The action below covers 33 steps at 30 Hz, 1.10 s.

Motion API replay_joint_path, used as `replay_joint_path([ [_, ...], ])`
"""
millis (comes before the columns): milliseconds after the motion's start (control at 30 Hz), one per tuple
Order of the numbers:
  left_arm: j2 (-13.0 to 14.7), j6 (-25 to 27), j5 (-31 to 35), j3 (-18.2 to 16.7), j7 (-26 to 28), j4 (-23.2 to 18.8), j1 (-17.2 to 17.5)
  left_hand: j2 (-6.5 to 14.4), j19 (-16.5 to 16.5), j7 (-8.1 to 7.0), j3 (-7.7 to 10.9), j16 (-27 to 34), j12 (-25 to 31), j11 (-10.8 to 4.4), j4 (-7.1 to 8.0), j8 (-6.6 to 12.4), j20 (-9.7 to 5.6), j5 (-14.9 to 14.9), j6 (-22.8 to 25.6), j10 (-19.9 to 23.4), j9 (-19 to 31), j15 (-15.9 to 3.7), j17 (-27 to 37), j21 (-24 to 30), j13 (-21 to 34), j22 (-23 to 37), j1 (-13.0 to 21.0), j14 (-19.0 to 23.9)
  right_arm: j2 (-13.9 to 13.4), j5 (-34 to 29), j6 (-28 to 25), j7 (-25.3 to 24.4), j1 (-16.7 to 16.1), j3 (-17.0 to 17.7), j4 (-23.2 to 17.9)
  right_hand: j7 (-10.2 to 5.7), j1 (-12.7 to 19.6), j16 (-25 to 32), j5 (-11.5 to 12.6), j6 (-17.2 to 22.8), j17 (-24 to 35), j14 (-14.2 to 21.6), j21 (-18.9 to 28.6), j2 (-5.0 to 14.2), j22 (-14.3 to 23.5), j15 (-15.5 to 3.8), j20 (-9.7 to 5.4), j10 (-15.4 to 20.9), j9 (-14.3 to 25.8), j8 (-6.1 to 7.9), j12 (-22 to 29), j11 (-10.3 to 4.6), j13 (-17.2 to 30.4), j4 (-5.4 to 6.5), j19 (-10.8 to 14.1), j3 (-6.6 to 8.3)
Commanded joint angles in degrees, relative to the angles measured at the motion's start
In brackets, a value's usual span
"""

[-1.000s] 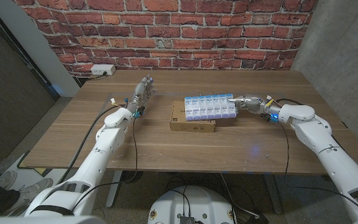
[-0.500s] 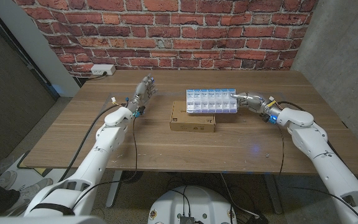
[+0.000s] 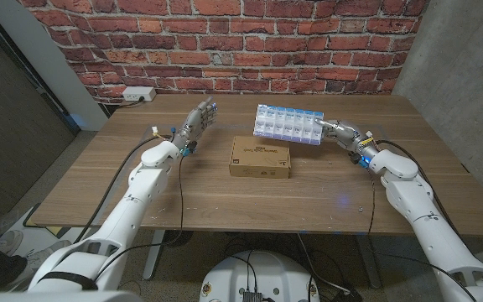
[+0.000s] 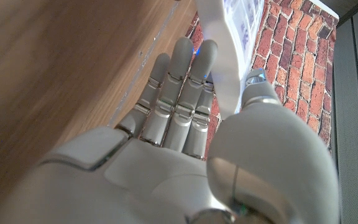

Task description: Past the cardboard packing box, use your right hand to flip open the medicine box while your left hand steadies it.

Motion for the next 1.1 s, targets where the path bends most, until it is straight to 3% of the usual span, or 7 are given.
replay_joint_path([
  [33, 1.54, 0.50, -0.82, 1.62, -3.54, -2.56, -0.61, -0.38, -0.70, 0.05, 0.47, 0.71, 0.92, -0.08, -1.08, 0.61, 1.61, -0.36, 1.53, 1.63, 0.43, 0.07, 0.40, -0.21, 0.45, 0.13, 1.74, 1.08, 3.88, 0.43, 4.36, -4.25, -0.53, 0.98, 0.58, -0.59, 7.45, -0.06, 0.31, 1.00, 0.42, 0.46, 0.84, 7.16, 0.30, -4.43, -1.25, 0.09, 0.26, 0.25, 0.37, -0.22, 0.00, -0.58, -0.09, 2.78],
  [400, 2.67, -0.57, -0.47, 3.07, -3.19, -5.26, -0.22, -0.80, -0.30, -2.74, 1.66, 0.74, 1.27, -1.65, -4.19, 1.93, 4.41, -0.62, 5.31, 2.90, 0.73, -0.33, 0.84, -0.61, 1.16, 0.07, 7.08, 1.33, 6.90, 0.47, 7.03, -8.04, -1.66, 1.63, 0.13, -0.64, 7.53, -0.34, 0.29, 1.33, 1.07, 0.66, 1.85, 6.87, 0.35, -4.49, -1.40, 0.08, 0.27, 0.31, 0.50, -0.36, 0.22, -0.58, -0.37, 3.23],
  [733, 3.88, -1.61, -0.38, 4.67, -3.52, -7.06, -0.43, -0.83, 1.11, -4.09, 3.28, 1.11, 2.21, -3.99, -6.76, 3.51, 4.76, -0.81, 10.55, 5.98, 0.76, -1.09, 1.07, -0.81, 1.65, 0.00, 13.46, 2.55, 10.00, 0.46, 9.85, -10.98, -2.32, 1.65, -0.05, -0.74, 7.65, -0.55, 0.24, 1.32, 1.73, 1.00, 2.90, 6.63, 0.36, -4.54, -1.52, 0.43, 0.41, 0.33, 0.53, -0.43, 0.10, -0.65, -0.40, 3.67],
  [933, 4.60, -2.36, 0.30, 5.80, -3.00, -7.92, -0.70, -1.43, 3.25, -4.12, 3.69, 2.20, 3.12, -5.36, -6.94, 4.34, 4.71, -0.99, 12.91, 9.27, 1.03, -3.08, 1.33, -0.41, 1.93, 0.03, 16.30, 5.28, 10.88, 0.64, 10.82, -11.21, -2.41, 1.42, -0.06, -0.92, 7.56, -0.70, 0.21, 1.59, 2.06, 1.20, 3.45, 6.50, 0.35, -4.52, -1.60, 0.58, 0.34, 0.36, 0.62, -0.54, 0.21, -0.61, -0.49, 3.86],
  [1100, 5.26, -2.72, 1.61, 6.82, -1.49, -9.02, -0.76, -1.81, 4.18, -4.44, 3.79, 2.51, 3.44, -6.17, -6.89, 5.09, 4.70, -1.04, 14.93, 10.73, 1.08, -3.49, 1.47, -0.26, 2.08, 0.02, 17.42, 6.04, 11.47, 0.83, 11.31, -11.23, -2.63, 1.20, -0.31, -0.76, 7.50, -0.78, 0.18, 1.68, 2.43, 1.35, 3.94, 6.34, 0.33, -4.53, -1.61, 0.68, 0.30, 0.33, 0.61, -0.54, 0.17, -0.60, -0.64, 4.00],
])
